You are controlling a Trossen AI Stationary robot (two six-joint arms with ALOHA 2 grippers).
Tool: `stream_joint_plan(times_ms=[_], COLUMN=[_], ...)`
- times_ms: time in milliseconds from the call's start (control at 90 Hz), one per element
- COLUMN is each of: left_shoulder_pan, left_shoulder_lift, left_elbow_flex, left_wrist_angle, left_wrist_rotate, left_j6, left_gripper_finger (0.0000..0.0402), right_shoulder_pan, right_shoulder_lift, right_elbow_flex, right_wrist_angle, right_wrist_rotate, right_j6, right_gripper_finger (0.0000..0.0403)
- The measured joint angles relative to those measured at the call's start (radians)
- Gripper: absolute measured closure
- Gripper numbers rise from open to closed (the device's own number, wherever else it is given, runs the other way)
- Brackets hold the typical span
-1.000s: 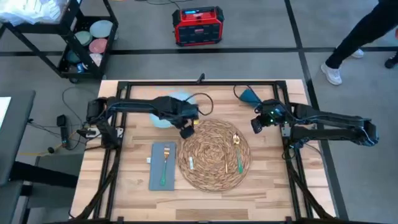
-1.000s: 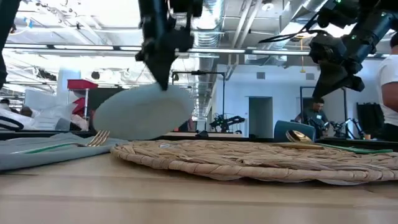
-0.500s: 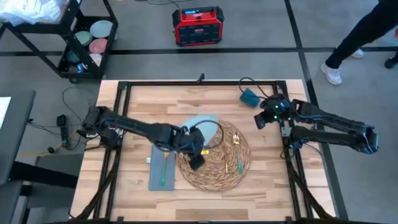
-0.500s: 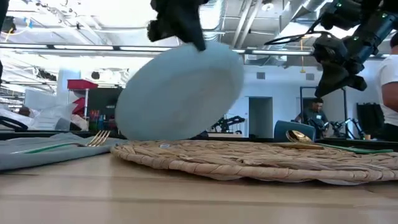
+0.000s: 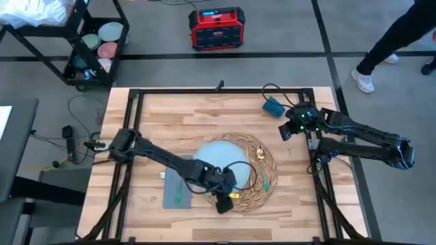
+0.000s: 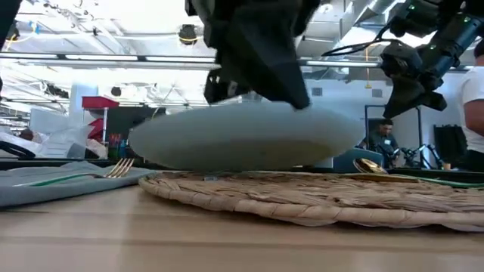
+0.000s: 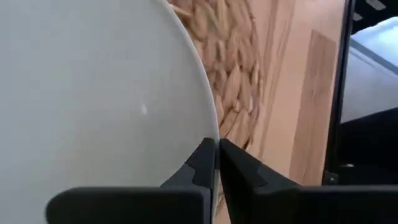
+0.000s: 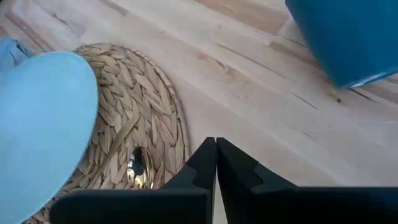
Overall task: Set table place
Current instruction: Put the light blue plate on the brown woven placemat
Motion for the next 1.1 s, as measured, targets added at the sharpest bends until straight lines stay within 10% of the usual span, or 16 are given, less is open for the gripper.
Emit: stream_joint_plan(times_ms=[1100], left_shoulder_pan=[0.035], left_shoulder_lift=[0.006], left_elbow_flex=[-0.008], left_wrist_angle=[0.003], left_wrist_rotate=[0.120], left_j6=[0.090], left_gripper_finger=[0.0375], right_shoulder_pan=[0.232], right_shoulder_lift=[0.009], right_elbow_flex=[0.000], right_wrist_angle=[0.033], right_wrist_rotate=[-0.077], right_j6=[0.140], right_gripper_finger=[0.0403])
